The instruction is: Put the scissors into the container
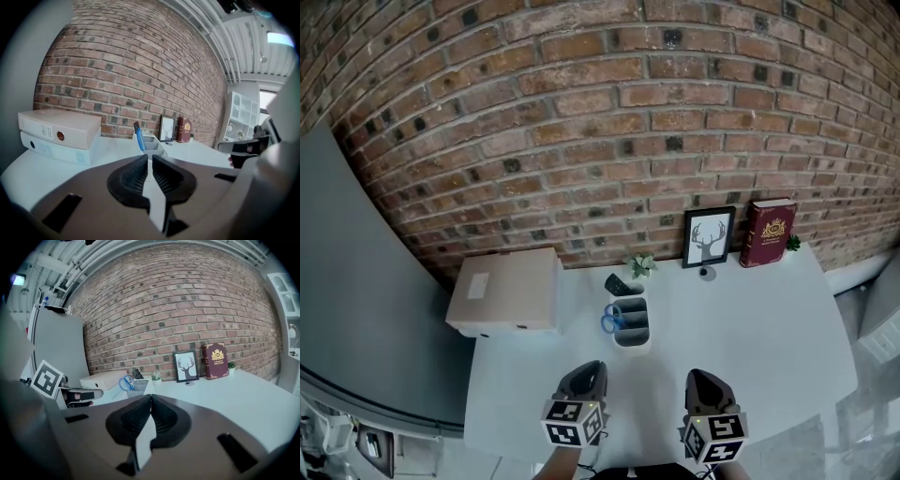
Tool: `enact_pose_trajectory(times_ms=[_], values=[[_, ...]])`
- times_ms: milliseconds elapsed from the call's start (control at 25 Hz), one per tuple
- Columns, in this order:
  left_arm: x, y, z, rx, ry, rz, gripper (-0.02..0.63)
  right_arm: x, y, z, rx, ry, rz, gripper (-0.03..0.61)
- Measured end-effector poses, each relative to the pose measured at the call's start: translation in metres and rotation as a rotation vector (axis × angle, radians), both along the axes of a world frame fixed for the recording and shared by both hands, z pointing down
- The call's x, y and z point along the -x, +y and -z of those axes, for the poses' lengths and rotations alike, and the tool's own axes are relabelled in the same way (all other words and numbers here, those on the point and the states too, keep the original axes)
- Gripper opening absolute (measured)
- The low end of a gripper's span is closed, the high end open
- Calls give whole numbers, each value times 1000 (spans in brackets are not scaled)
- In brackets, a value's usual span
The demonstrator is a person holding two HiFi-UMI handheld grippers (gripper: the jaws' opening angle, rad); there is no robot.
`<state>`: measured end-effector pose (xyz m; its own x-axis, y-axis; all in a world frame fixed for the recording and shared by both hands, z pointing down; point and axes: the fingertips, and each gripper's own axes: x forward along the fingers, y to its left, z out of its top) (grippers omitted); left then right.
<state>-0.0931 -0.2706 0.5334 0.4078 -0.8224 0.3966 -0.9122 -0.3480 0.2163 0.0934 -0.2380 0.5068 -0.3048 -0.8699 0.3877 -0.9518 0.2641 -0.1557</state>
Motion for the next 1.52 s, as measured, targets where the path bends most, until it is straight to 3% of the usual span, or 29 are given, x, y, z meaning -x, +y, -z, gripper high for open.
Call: enact_pose_trajectory(times_ms=[840,1520], values=[[10,24,16,-44,35,31,31,6,6,9,-31,-62,76,0],[10,21,18,-48,44,21,31,13,8,6,-34,-34,132,0]])
